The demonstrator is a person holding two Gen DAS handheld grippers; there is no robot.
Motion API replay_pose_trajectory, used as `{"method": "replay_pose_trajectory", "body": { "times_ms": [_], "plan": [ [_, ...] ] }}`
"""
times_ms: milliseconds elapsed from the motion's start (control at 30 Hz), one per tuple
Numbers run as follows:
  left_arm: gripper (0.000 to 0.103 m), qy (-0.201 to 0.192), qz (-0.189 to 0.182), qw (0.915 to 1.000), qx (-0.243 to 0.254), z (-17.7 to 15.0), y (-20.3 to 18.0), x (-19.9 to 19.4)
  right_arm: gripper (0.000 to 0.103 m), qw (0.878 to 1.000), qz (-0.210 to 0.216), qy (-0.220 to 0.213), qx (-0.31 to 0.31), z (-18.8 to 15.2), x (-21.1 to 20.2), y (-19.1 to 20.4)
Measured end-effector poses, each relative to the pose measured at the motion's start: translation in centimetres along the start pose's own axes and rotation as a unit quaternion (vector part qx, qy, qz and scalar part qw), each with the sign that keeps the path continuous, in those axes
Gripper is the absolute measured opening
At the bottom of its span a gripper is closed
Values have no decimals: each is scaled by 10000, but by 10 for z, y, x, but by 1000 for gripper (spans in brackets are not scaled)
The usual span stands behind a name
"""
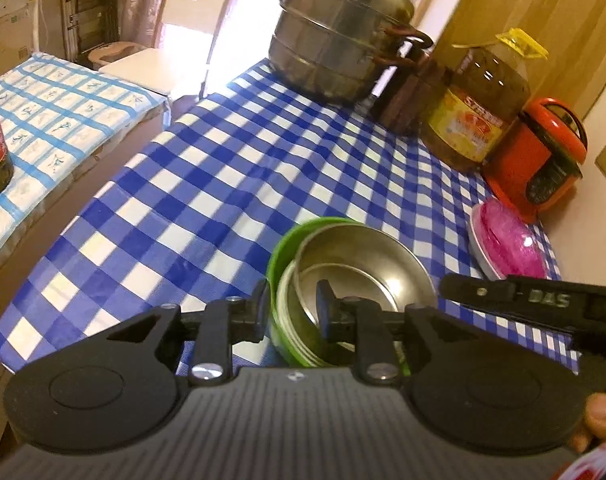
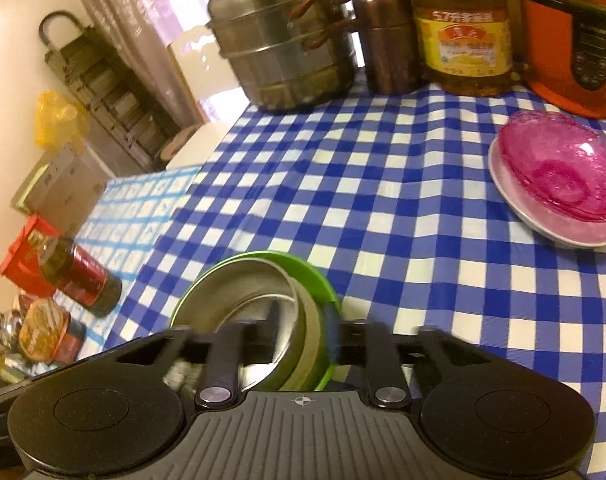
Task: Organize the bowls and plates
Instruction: 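Open both grippers to release the steel bowl, then grip the green bowl's rim with both grippers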
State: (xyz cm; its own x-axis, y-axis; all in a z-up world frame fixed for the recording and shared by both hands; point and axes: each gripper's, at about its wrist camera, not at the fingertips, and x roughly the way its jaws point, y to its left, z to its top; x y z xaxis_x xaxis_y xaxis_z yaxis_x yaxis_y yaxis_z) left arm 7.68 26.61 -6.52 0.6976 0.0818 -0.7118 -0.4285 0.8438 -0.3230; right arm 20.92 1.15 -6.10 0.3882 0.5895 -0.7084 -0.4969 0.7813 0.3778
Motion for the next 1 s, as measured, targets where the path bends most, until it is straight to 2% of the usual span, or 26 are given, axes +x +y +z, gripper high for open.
{"method": "replay_pose_trajectory", "body": {
  "times_ms": [67, 133, 300, 367, 1000],
  "plan": [
    [22, 48, 1, 9999, -101, 3, 6, 3, 47, 10000, 11, -49, 83, 0, -2, -3],
    [22, 57, -36, 9998, -162, 4, 11, 4, 47, 9999, 5, -44, 128, -1, -3, -6],
    [22, 199, -547, 9961, -660, 7, 28, 14, 48, 9998, -3, 9, 219, -4, -2, -11],
    [22, 307, -645, 9946, -752, 7, 33, 20, 48, 9997, -15, 25, 246, -6, -1, -13],
    [23, 619, -586, 9943, -645, 2, 34, 38, 48, 9993, 53, 180, 335, -15, 11, -18]
  ]
}}
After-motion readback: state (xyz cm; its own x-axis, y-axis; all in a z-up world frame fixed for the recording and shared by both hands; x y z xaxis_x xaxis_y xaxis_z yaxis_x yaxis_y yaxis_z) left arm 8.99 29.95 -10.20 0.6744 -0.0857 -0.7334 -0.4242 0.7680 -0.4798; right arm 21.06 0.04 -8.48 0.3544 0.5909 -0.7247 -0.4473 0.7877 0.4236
